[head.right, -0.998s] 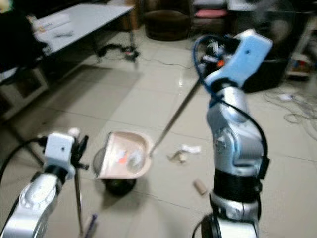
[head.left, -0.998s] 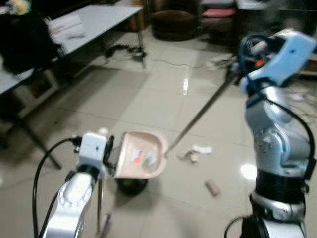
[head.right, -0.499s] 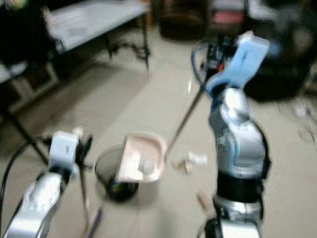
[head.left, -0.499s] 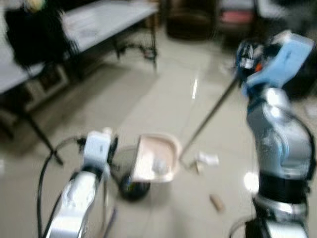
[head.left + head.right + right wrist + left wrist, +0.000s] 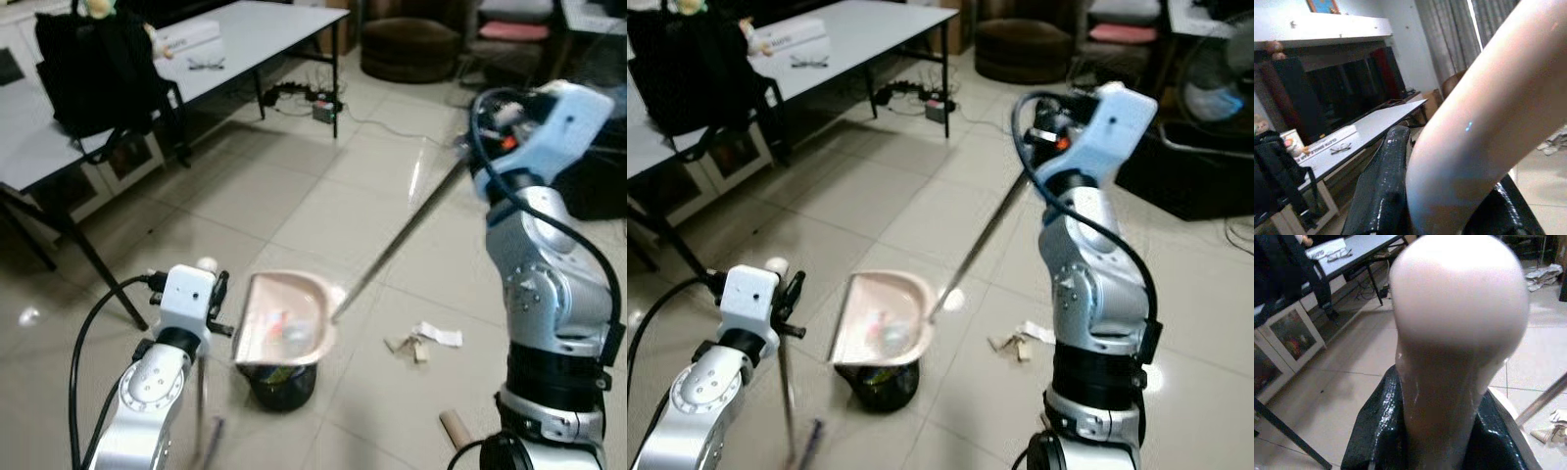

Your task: Sweep floor

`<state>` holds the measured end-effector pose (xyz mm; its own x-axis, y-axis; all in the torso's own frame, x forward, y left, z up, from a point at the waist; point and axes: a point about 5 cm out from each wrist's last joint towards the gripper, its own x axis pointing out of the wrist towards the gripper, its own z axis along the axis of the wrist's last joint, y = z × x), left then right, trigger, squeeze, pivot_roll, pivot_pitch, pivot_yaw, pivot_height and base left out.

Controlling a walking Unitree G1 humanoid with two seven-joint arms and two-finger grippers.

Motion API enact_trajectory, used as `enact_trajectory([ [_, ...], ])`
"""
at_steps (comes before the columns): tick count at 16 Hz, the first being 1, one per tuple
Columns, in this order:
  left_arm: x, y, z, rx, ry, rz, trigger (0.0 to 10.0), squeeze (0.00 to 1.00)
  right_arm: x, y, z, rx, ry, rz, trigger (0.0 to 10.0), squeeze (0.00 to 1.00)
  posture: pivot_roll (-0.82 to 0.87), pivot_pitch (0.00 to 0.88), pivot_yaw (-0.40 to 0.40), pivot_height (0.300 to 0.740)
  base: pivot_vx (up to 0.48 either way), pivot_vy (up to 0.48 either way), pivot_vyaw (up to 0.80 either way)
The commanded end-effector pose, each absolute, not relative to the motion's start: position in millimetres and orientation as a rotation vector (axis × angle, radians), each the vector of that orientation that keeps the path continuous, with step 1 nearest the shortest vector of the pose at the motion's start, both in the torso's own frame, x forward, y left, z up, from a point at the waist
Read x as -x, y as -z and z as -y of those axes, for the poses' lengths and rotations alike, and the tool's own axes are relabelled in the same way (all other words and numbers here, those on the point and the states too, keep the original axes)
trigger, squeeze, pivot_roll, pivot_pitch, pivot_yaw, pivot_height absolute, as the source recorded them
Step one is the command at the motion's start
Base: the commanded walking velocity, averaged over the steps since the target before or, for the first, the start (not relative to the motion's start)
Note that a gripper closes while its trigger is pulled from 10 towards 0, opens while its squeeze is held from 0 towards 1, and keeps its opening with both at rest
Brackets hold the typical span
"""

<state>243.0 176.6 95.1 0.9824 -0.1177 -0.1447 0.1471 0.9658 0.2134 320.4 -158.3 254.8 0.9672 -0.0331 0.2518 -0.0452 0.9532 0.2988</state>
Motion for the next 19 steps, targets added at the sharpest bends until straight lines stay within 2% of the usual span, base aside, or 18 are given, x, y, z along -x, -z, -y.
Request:
enact_trajectory([
  [1, -243.5, -99.3, -182.9, -0.253, 0.121, -0.128, 10.0, 0.0, -318.4, -263.1, 148.0, -0.356, -0.055, 0.3, 10.0, 0.0, -0.06, 0.0, 0.052, 0.74, 0.0, 0.0, 0.0],
  [4, -242.8, -98.3, -183.5, -0.256, 0.117, -0.131, 10.0, 0.0, -318.1, -264.4, 149.1, -0.352, -0.052, 0.31, 10.0, 0.0, -0.06, 0.0, 0.054, 0.74, 0.0, 0.0, 0.0],
  [7, -243.4, -98.0, -182.1, -0.255, 0.118, -0.129, 10.0, 0.0, -317.1, -269.1, 149.9, -0.271, -0.062, 0.365, 10.0, 0.0, -0.06, 0.0, 0.057, 0.74, 0.0, 0.0, 0.0],
  [12, -244.3, -98.3, -180.4, -0.256, 0.121, -0.126, 10.0, 0.0, -318.0, -271.5, 132.6, -0.173, -0.162, 0.429, 10.0, 0.0, -0.06, 0.0, 0.054, 0.74, 0.0, 0.0, 0.0],
  [15, -244.1, -97.2, -178.5, -0.253, 0.124, -0.126, 10.0, 0.0, -312.4, -266.0, 105.1, 0.072, -0.291, 0.51, 10.0, 0.0, -0.06, 0.0, 0.053, 0.74, 0.0, 0.0, 0.0],
  [19, -244.6, -97.1, -177.0, -0.251, 0.127, -0.124, 10.0, 0.0, -300.5, -248.3, 71.7, 0.185, -0.444, 0.574, 10.0, 0.0, -0.06, 0.0, 0.053, 0.74, 0.0, 0.0, 0.0],
])
